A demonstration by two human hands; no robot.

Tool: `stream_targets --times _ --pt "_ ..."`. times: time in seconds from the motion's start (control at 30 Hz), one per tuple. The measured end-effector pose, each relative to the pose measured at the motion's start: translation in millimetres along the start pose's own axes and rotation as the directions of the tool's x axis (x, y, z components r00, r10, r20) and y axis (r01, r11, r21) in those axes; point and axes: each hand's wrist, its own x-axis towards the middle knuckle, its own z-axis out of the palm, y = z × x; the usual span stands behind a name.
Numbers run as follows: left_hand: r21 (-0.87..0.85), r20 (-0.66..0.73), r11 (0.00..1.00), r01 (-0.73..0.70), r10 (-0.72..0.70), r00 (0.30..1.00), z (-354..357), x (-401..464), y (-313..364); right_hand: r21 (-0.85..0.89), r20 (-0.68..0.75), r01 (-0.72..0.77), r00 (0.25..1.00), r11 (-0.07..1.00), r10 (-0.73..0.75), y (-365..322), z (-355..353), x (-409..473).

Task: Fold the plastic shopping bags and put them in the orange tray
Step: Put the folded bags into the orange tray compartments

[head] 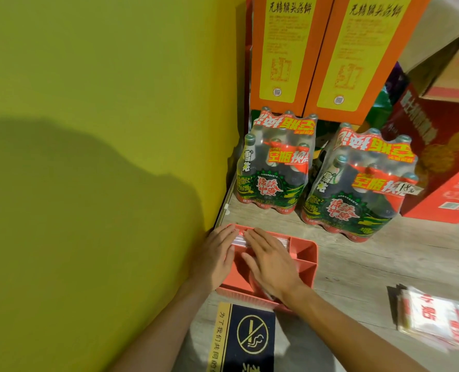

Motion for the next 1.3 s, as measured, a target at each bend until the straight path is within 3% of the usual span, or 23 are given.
stream_targets --times 0.17,0.47,0.67,0.77,0.9,1.07,1.17,1.3 --pt "0.104 0.083 0.994 0.026 -0.035 0.996 -3 -1 0 -0.076 0.035 -0.022 0.999 0.997 0.024 -5 -2 0" --pt "0.21 0.165 0.976 0.054 -0.09 0.982 -11 3 10 -0.015 0.108 -0.05 0.993 0.999 0.051 -7 -11 -1" --pt "0.096 0.102 0.995 -0.011 0.001 0.995 -21 -2 19 0.123 0.032 -0.173 0.985 0.977 0.171 30 -46 -36" --pt "0.121 0.056 0.988 -0.09 0.084 0.995 -22 4 50 0.097 0.021 -0.205 0.979 0.974 0.204 59 -68 -65" --pt "0.027 0.071 0.94 -0.34 0.338 0.939 3 8 102 0.088 -0.017 -0.26 0.965 0.962 0.263 96 -96 -121" --pt "-0.024 0.298 0.938 -0.344 0.336 0.894 55 15 203 0.092 -0.05 -0.39 0.917 0.916 0.396 140 -120 -209" --pt "-0.114 0.369 0.919 -0.377 0.391 0.843 85 8 257 0.121 -0.054 -0.47 0.877 0.875 0.478 168 -127 -257" --pt "-0.135 0.454 0.946 -0.294 0.323 0.831 124 5 301 0.121 -0.041 -0.534 0.84 0.837 0.542 199 -130 -301"
